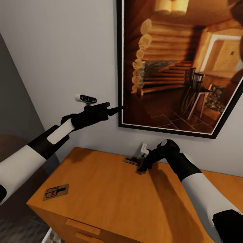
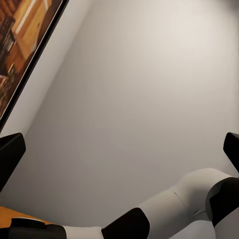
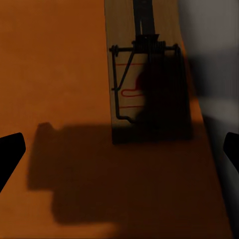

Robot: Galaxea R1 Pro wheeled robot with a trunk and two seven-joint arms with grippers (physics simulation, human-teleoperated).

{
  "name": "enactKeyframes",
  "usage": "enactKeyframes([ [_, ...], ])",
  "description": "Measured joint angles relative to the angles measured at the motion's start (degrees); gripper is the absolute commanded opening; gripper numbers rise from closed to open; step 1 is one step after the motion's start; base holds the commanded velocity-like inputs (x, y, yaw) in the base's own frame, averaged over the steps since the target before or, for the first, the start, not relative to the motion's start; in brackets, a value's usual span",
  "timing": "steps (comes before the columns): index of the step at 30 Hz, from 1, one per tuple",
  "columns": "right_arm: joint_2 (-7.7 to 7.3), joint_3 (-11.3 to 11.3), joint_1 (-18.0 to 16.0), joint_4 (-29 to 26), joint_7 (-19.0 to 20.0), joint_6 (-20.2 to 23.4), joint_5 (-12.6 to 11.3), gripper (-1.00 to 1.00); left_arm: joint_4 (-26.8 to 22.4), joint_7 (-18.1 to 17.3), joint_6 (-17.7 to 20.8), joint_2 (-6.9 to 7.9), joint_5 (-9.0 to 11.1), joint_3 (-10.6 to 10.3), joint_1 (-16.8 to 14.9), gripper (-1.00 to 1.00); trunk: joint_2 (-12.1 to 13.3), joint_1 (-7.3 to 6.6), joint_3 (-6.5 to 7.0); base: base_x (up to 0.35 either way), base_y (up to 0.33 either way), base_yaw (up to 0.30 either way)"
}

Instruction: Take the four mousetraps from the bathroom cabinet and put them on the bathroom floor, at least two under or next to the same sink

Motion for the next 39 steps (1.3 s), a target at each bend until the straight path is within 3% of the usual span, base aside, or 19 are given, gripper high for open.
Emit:
enactKeyframes([
  [39, 0.38, -0.1, 0.0, 0.1, -0.1, -0.5, -0.2, 1.00, -0.1, 0.0, 0.0, -0.09, 0.0, 0.0, 0.0, 1.00, 0.0, 0.00, 0.00, 0.000, 0.000, 0.000],
])
